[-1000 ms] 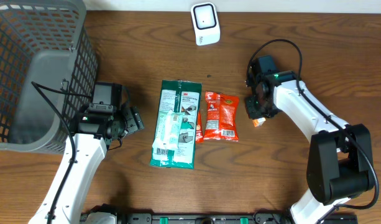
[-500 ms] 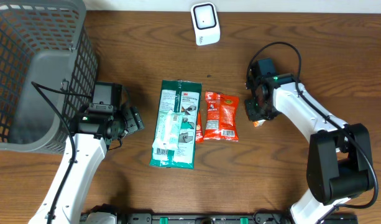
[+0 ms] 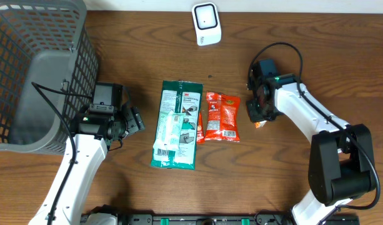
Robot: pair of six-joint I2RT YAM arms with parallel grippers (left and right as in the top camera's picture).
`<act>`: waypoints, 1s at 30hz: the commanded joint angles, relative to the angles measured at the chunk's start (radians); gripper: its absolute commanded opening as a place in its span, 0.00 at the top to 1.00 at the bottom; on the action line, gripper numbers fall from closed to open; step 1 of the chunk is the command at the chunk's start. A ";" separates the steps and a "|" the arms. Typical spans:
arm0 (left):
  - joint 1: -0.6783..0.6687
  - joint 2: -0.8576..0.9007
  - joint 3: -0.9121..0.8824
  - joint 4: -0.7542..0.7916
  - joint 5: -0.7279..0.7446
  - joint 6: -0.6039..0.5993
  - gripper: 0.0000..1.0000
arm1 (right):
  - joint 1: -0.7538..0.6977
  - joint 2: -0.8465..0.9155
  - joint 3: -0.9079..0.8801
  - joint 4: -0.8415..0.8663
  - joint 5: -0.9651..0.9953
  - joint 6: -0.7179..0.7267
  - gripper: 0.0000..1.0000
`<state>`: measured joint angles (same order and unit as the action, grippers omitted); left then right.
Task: Scan the item barcode
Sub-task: 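Lift the Kleenex pack and move it right of the red bag, then raise the Kleenex pack up to the white scanner with the right gripper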
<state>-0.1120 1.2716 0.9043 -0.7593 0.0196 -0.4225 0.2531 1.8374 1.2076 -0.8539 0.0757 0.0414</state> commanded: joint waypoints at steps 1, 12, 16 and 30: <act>0.004 0.002 0.010 -0.003 -0.009 -0.002 0.17 | 0.003 -0.009 0.053 -0.034 0.005 0.002 0.95; 0.004 0.002 0.009 -0.002 -0.009 -0.002 0.17 | 0.004 -0.079 0.577 -0.453 -0.005 0.060 0.99; 0.004 0.002 0.009 0.001 -0.009 -0.002 0.17 | 0.001 -0.065 0.901 -0.630 -0.006 0.111 0.99; 0.004 0.002 0.008 0.002 -0.009 -0.002 0.16 | 0.031 0.242 1.359 -0.619 -0.126 0.145 0.99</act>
<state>-0.1120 1.2716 0.9043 -0.7555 0.0196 -0.4225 0.2584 1.9705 2.5702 -1.5215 -0.0212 0.1684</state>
